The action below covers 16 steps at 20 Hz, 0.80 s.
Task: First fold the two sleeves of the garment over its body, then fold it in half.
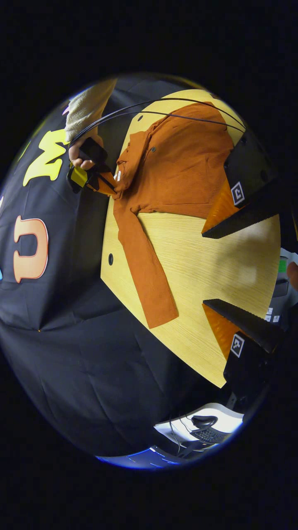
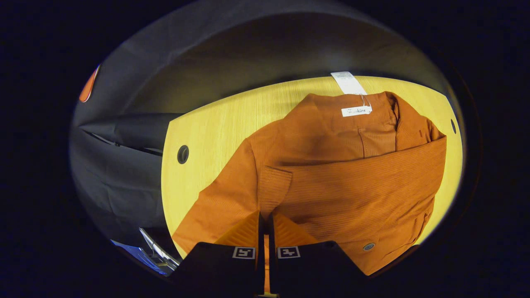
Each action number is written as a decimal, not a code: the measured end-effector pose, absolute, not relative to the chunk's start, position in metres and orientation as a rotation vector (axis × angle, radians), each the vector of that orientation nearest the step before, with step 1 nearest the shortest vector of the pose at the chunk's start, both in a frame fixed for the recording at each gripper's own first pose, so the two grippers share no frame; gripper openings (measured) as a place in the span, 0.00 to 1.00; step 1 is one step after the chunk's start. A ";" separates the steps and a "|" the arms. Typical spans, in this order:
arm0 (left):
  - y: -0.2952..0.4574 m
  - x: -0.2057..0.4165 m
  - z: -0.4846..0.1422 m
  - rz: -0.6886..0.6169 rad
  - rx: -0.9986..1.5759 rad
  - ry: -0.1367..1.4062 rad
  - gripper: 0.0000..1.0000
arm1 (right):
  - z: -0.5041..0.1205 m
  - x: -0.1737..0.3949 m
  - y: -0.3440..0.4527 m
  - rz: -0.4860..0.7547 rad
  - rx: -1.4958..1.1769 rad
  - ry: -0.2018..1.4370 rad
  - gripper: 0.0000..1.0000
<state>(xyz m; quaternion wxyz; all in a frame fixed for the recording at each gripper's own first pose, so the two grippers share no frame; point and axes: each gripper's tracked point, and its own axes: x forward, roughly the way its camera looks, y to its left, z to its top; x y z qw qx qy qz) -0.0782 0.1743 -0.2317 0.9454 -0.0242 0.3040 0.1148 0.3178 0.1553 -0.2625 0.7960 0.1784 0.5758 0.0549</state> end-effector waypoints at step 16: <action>0.269 0.016 -0.248 0.436 -0.350 0.786 0.96 | -0.191 0.167 0.091 0.266 0.320 1.240 0.78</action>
